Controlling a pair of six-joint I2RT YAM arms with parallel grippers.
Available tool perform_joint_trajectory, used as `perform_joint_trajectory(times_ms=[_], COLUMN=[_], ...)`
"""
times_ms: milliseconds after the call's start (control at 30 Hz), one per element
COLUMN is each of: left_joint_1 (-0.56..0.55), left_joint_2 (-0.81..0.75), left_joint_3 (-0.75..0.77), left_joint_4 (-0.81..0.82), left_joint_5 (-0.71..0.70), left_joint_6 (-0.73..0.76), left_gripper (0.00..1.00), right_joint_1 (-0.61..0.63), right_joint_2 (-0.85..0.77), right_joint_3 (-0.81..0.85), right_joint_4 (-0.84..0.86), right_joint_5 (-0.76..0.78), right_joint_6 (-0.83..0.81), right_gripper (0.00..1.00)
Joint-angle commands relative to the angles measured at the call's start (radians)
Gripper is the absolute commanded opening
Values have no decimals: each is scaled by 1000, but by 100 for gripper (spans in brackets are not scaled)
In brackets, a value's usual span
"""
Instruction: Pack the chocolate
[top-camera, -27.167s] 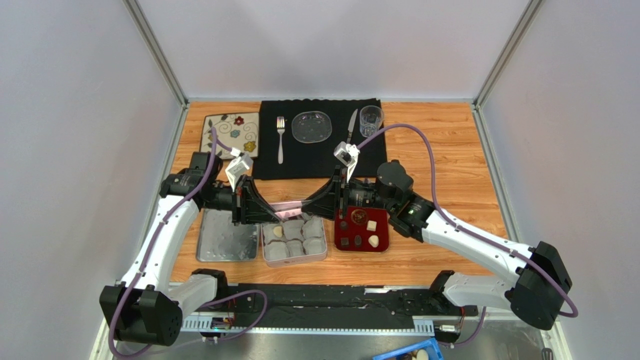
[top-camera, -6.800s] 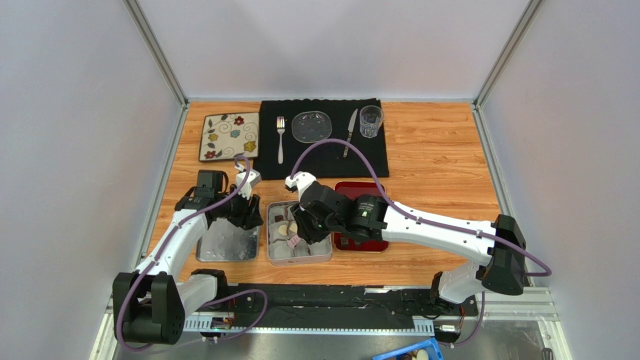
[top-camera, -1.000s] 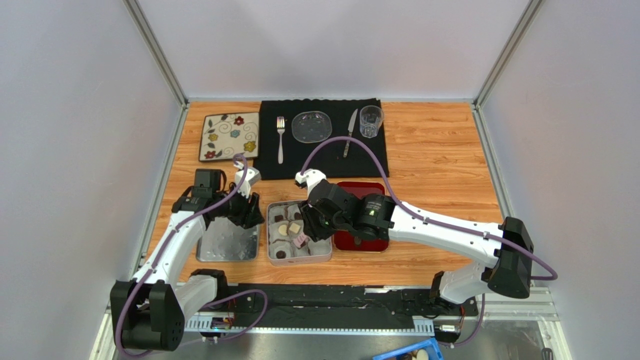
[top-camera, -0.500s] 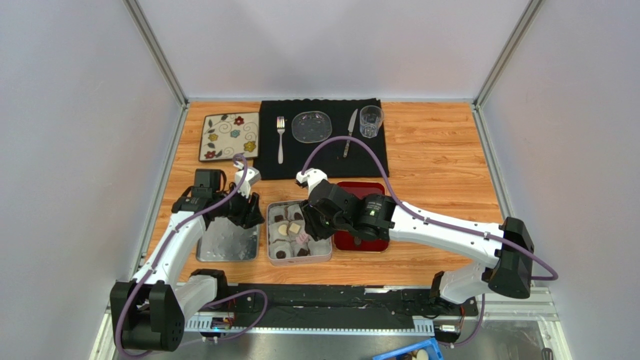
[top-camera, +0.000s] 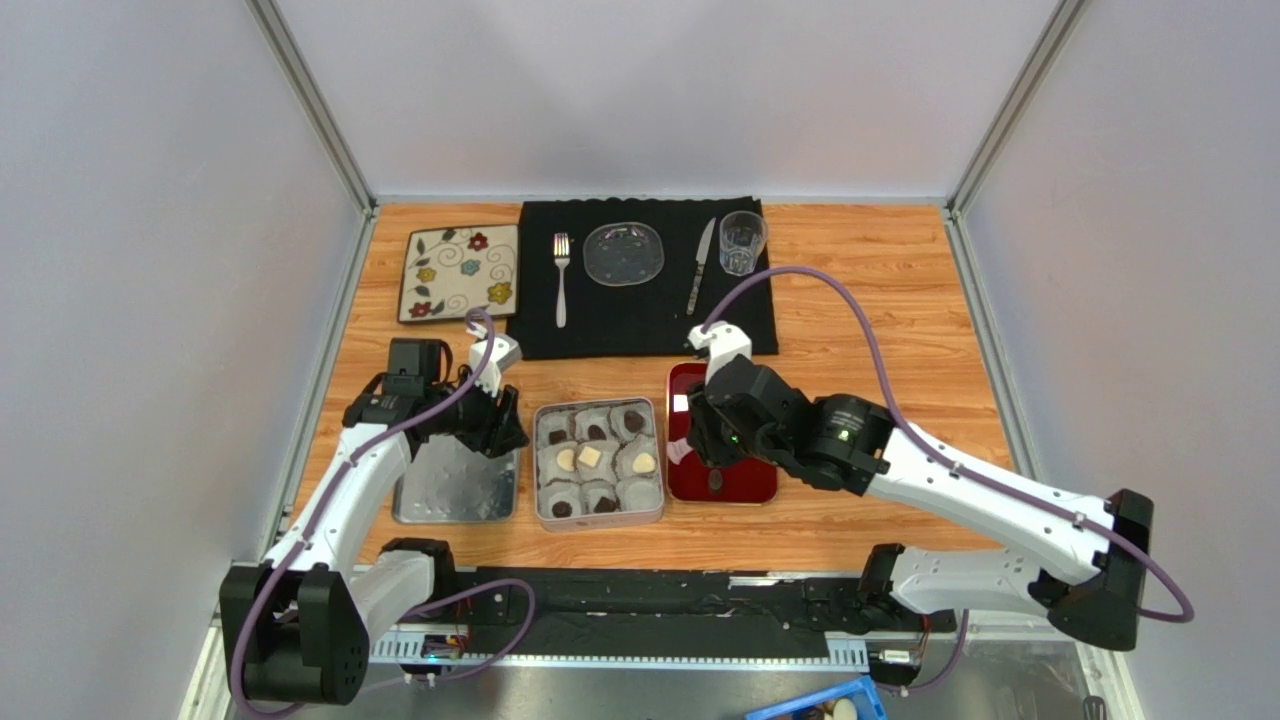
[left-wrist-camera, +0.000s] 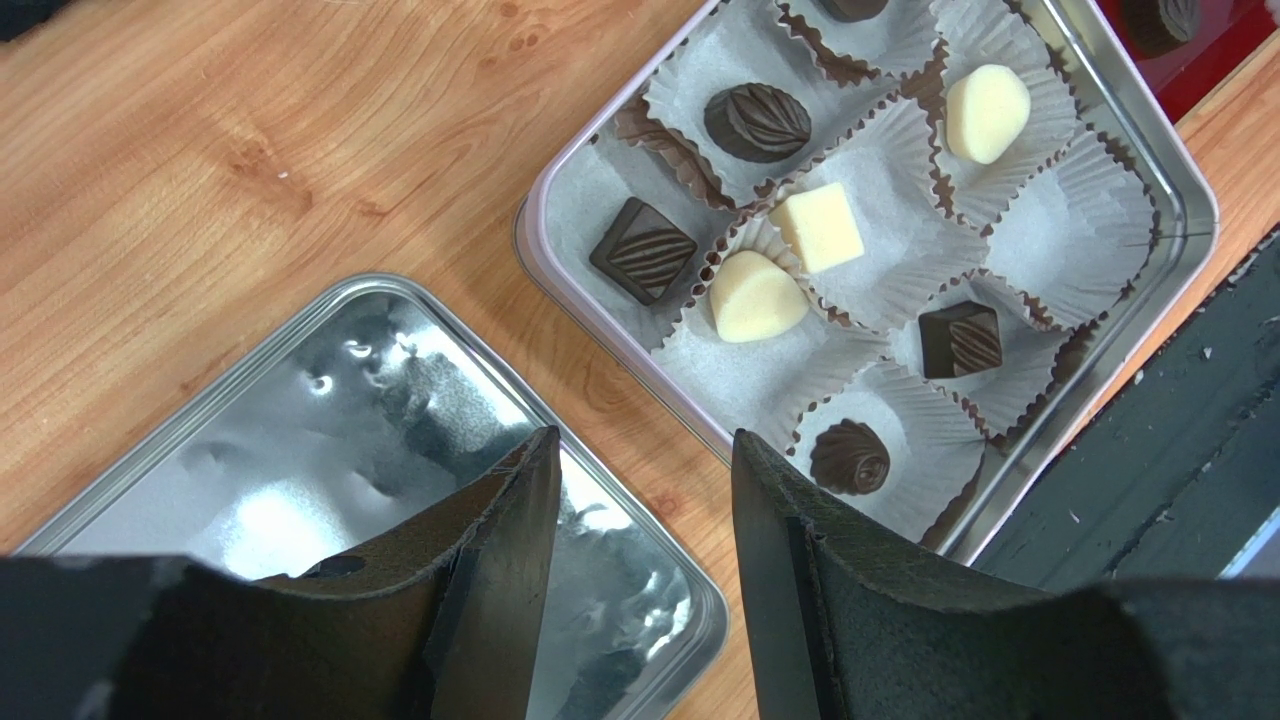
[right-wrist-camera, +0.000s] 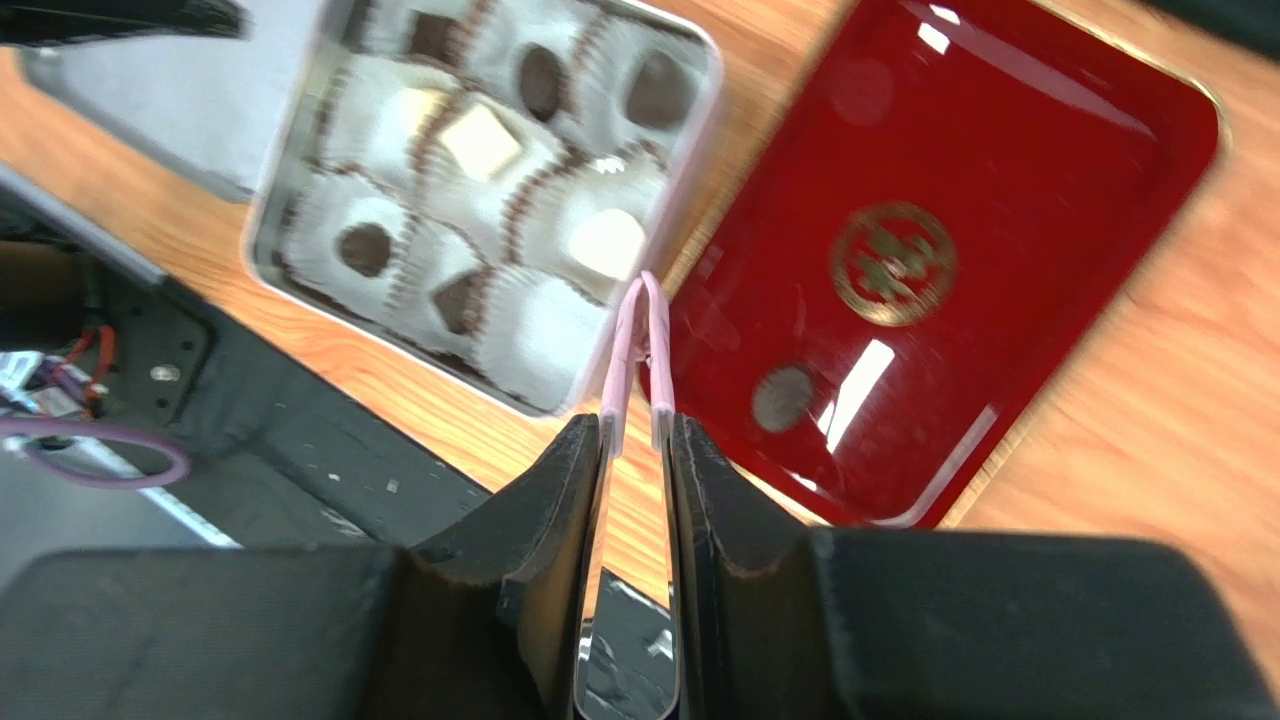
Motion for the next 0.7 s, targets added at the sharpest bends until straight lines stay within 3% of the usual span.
perform_joint_trajectory(times_ms=[0, 333, 667], left_joint_1=[4, 4, 4], left_joint_2=[-19, -11, -11], left_joint_3=[34, 37, 34], left_joint_4=[-6, -4, -4], left_joint_5=[21, 36, 33], left_joint_6=[21, 13, 19], left_gripper=[55, 55, 55], right_joint_1=[-34, -59, -99], right_joint_2=[-90, -130, -85], right_joint_3=[-58, -152, -154], right_joint_4=[-94, -112, -56], right_joint_5=[57, 71, 51], right_joint_6=[63, 102, 71], right_gripper=[24, 39, 41])
